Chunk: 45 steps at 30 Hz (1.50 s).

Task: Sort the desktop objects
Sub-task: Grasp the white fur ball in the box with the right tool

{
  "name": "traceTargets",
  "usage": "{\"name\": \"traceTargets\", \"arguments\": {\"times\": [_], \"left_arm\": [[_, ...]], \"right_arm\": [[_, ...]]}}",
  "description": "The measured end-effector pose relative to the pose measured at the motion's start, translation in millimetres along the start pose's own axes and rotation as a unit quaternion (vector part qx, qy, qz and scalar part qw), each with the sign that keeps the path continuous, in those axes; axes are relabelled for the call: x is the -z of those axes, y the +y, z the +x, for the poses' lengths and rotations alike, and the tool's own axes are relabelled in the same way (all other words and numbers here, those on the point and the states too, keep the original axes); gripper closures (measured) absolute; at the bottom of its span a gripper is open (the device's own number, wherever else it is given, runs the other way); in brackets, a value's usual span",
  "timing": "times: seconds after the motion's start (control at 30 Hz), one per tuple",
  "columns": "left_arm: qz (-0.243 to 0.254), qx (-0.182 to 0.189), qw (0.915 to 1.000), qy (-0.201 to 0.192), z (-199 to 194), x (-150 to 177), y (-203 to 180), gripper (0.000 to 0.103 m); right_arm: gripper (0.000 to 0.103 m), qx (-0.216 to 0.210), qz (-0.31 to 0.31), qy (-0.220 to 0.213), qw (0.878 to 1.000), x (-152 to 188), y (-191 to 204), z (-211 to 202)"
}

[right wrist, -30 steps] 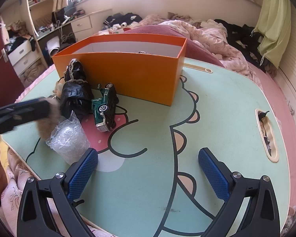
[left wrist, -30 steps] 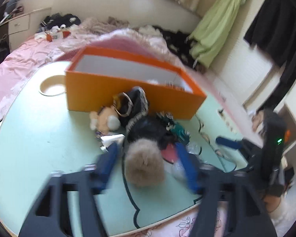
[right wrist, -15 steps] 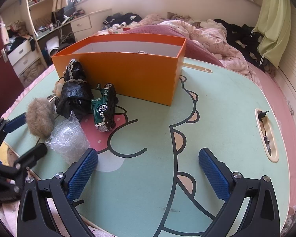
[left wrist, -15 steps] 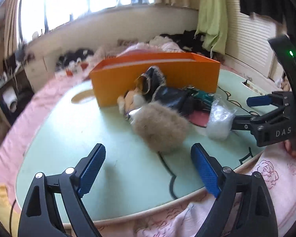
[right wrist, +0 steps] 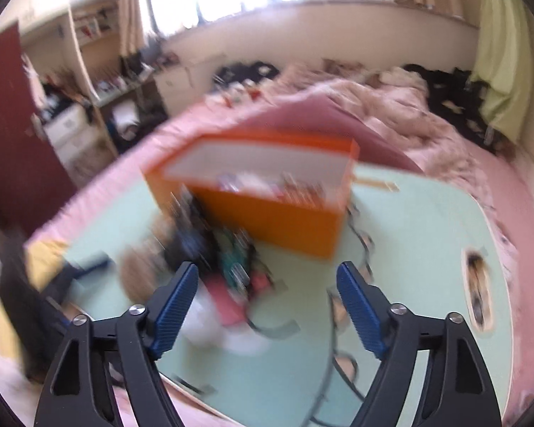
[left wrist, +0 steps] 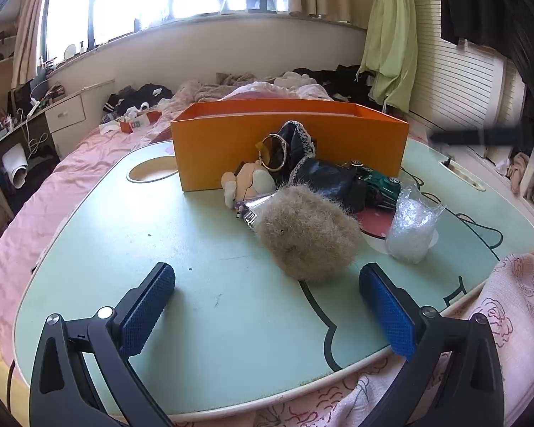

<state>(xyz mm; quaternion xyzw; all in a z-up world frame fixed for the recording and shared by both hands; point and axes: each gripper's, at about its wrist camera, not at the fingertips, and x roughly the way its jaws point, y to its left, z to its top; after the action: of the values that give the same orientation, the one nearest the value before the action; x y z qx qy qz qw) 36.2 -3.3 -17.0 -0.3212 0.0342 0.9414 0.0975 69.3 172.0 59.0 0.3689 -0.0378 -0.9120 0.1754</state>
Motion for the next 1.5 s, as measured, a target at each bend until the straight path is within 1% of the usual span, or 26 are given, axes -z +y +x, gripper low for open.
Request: {"name": "traceTargets", "arguments": {"times": [0.03, 0.1, 0.13, 0.2, 0.23, 0.33, 0.4, 0.47, 0.53, 0.6, 0.63, 0.67, 0.7, 0.73, 0.77, 0.83, 0.93, 1.07, 1.17, 1.23, 1.3, 1.37, 1.4, 1.5], "left_arm": [[0.000, 0.000, 1.0000, 0.000, 0.2, 0.5, 0.0, 0.000], [0.000, 0.000, 1.0000, 0.000, 0.5, 0.8, 0.2, 0.000], [0.000, 0.000, 1.0000, 0.000, 0.5, 1.0, -0.2, 0.000], [0.000, 0.001, 1.0000, -0.001, 1.7, 1.0, -0.7, 0.000], [0.000, 0.001, 1.0000, -0.001, 1.8, 1.0, -0.1, 0.000], [0.000, 0.002, 1.0000, -0.002, 2.2, 1.5, 0.6, 0.000], [0.000, 0.003, 1.0000, -0.003, 2.4, 1.8, 1.2, 0.000], [0.000, 0.003, 1.0000, -0.004, 1.1, 3.0, 0.0, 0.000], [0.001, 0.004, 1.0000, -0.005, 1.3, 3.1, 0.2, 0.000], [0.000, 0.005, 1.0000, -0.006, 1.9, 2.9, 0.3, 0.000], [0.000, 0.005, 1.0000, -0.007, 2.2, 3.1, 0.4, 0.000], [0.000, 0.006, 1.0000, -0.006, 2.8, 3.3, 0.4, 0.000], [0.000, 0.006, 1.0000, -0.007, 3.1, 3.1, 0.7, 0.000], [0.000, 0.007, 1.0000, -0.007, 3.3, 3.3, 1.1, 0.000], [0.000, 0.007, 1.0000, -0.007, 3.3, 3.3, 1.7, 0.000], [0.000, 0.007, 0.9999, -0.008, 3.5, 3.4, 1.8, 0.000], [0.001, 0.007, 0.9999, -0.008, 2.3, 4.2, 0.7, 0.000], [0.001, 0.007, 0.9999, -0.007, 2.6, 4.3, 0.8, 0.000], [0.001, 0.007, 1.0000, -0.007, 2.8, 4.5, 0.7, 0.000], [0.001, 0.007, 1.0000, -0.007, 3.0, 4.5, 0.8, 0.000], [0.001, 0.007, 1.0000, -0.007, 3.2, 4.5, 0.8, 0.000], [0.001, 0.007, 1.0000, -0.007, 3.4, 4.5, 0.7, 0.000], [0.001, 0.007, 1.0000, -0.007, 3.4, 4.6, 0.7, 0.000], [0.001, 0.007, 1.0000, -0.007, 3.7, 4.8, 0.7, 0.000]], "right_arm": [[0.029, -0.019, 0.012, 0.013, 1.000, -18.0, -1.9, 3.5], [0.046, -0.062, 0.042, 0.057, 0.996, -47.1, -6.6, 19.7], [0.048, -0.086, 0.057, 0.077, 0.992, -58.4, -9.8, 28.6], [0.051, -0.117, 0.085, 0.118, 0.982, -80.7, -14.6, 50.3], [0.051, -0.117, 0.088, 0.128, 0.981, -88.0, -15.0, 58.5], [0.051, -0.087, 0.075, 0.164, 0.980, -108.9, -11.5, 86.6], [0.051, -0.088, 0.076, 0.187, 0.975, -110.2, -5.9, 102.7], [0.051, -0.085, 0.087, 0.212, 0.970, -108.4, -9.4, 119.6], [0.051, -0.083, 0.114, 0.246, 0.959, -101.6, -17.2, 139.9], [0.053, -0.081, 0.114, 0.268, 0.953, -97.6, -18.8, 154.8], [0.054, -0.073, 0.110, 0.280, 0.951, -95.2, -19.4, 162.4], [0.062, -0.072, 0.112, 0.287, 0.949, -91.1, -20.9, 168.4], [0.069, -0.081, 0.117, 0.293, 0.945, -87.8, -22.7, 173.7], [0.071, -0.098, 0.128, 0.286, 0.944, -87.3, -25.8, 175.7], [0.077, -0.105, 0.136, 0.283, 0.943, -87.7, -28.4, 176.2], [0.077, -0.108, 0.141, 0.278, 0.944, -88.3, -30.7, 175.0], [0.078, -0.127, 0.152, 0.260, 0.945, -89.7, -32.2, 166.5], [0.078, -0.155, 0.163, 0.198, 0.954, -103.2, -37.3, 136.6], [0.078, -0.161, 0.152, 0.141, 0.965, -110.4, -33.7, 97.5], [0.078, -0.176, 0.140, 0.115, 0.967, -104.8, -27.4, 67.3], [0.078, -0.190, 0.130, 0.112, 0.967, -93.6, -21.0, 46.5], [0.078, -0.198, 0.122, 0.119, 0.965, -76.2, -15.2, 34.0], [0.078, -0.198, 0.120, 0.124, 0.965, -66.4, -13.6, 30.5], [0.078, -0.180, 0.130, 0.137, 0.965, -45.0, -15.1, 35.9]]}}
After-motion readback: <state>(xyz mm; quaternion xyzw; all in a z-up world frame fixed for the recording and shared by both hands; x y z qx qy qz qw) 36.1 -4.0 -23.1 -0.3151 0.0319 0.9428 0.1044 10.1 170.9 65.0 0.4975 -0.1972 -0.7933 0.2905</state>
